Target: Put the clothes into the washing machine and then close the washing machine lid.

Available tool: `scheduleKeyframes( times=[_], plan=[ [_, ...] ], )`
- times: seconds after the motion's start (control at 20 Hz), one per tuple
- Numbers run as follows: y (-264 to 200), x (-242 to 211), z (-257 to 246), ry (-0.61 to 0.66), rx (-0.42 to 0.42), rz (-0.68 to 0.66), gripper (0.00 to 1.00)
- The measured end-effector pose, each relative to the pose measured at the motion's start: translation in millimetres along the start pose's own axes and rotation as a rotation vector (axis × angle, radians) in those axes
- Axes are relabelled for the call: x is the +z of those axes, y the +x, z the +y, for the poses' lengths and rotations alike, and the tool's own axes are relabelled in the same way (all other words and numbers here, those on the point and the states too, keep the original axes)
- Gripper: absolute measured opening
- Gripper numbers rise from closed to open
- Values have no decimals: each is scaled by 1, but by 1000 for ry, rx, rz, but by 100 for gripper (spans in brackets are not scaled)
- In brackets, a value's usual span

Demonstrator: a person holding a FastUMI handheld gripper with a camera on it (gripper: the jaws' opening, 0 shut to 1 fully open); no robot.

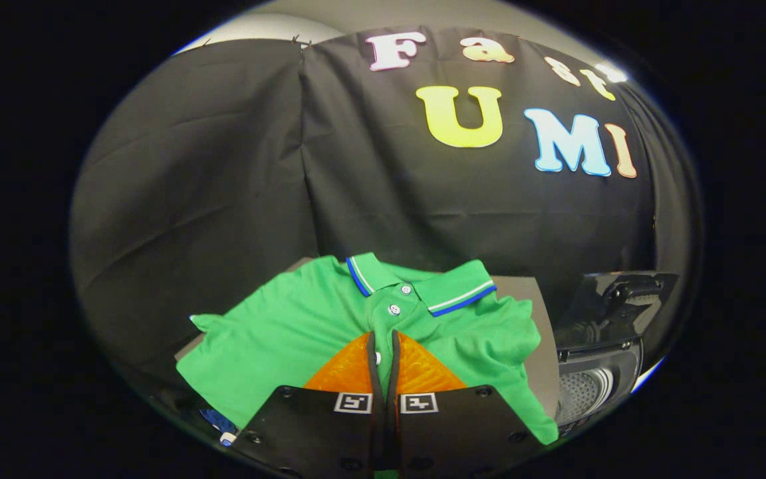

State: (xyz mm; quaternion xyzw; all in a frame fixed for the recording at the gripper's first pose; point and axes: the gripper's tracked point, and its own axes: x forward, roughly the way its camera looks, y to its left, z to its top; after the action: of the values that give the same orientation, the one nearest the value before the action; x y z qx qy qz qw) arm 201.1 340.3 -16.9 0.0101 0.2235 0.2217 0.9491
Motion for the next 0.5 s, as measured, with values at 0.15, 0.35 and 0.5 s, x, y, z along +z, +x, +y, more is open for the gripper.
scheduleKeyframes(
  times=[0.15,0.35,0.5],
  plan=[
    [-14,23,-3,-27,1,-59,2],
    [-25,46,-17,-10,-11,-95,2],
    [-34,65,-34,2,-32,-129,2]
  ],
)
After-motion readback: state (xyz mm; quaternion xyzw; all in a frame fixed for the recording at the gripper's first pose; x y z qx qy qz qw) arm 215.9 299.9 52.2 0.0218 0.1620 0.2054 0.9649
